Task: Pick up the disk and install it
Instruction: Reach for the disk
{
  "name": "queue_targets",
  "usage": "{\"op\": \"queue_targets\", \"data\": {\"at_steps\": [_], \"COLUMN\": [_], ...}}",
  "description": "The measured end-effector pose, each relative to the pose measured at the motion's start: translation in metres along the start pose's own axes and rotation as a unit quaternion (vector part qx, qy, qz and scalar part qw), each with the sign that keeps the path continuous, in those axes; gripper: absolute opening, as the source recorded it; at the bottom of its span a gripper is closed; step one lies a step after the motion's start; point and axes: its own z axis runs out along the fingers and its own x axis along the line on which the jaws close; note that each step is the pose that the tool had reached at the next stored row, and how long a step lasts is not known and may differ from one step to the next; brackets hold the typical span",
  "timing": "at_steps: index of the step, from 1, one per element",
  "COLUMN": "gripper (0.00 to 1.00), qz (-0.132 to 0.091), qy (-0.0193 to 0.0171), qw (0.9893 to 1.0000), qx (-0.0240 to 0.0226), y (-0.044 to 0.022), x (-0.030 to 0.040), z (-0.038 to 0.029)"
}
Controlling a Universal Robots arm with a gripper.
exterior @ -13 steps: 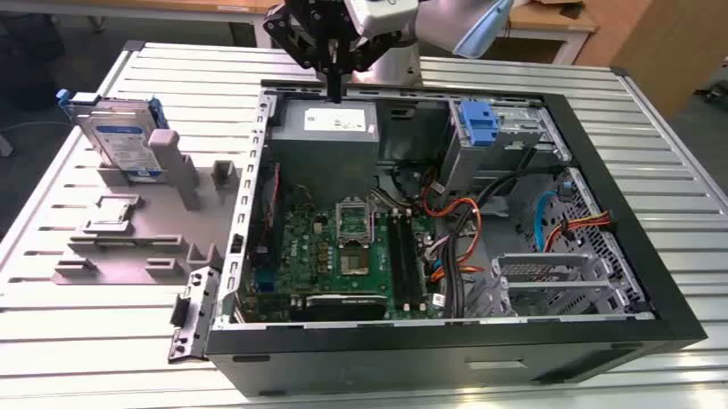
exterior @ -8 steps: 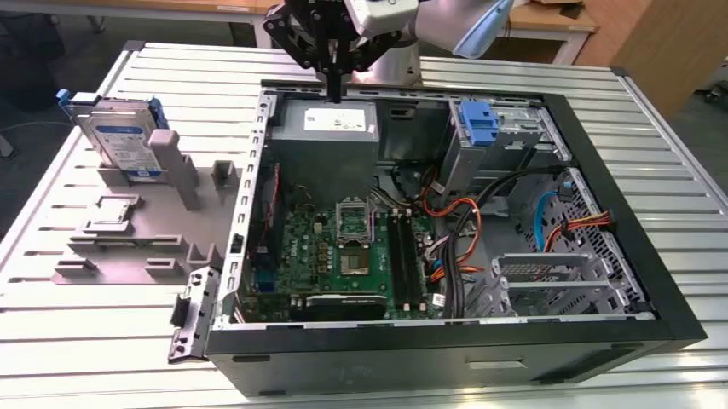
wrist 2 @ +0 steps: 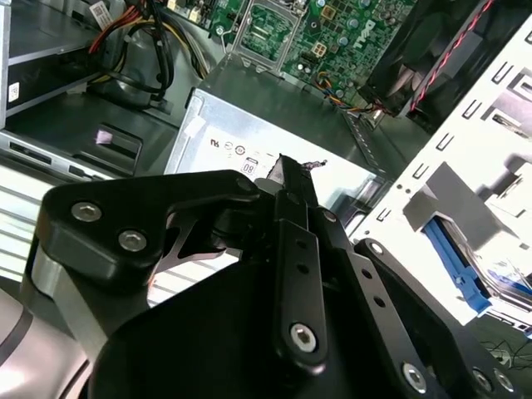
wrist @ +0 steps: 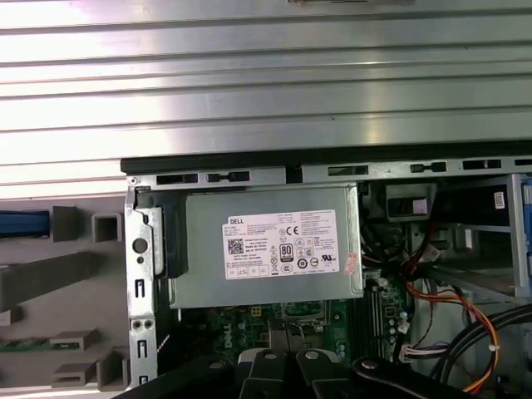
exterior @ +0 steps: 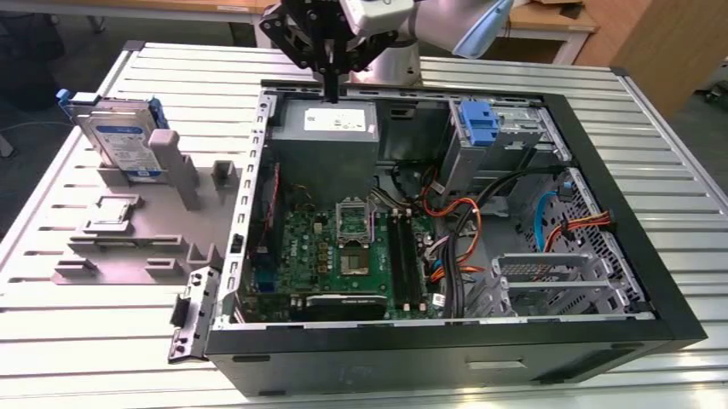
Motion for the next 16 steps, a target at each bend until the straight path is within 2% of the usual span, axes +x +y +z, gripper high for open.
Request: {"op": "queue_targets", "data": {"at_steps": [16], "gripper": [0.10], "qz": [0.000], "qy": [0.0000], "qw": [1.0000], "qx": [0.0000], "y": [-0.0005], "x": [0.0058], "z": [0.0001]}}
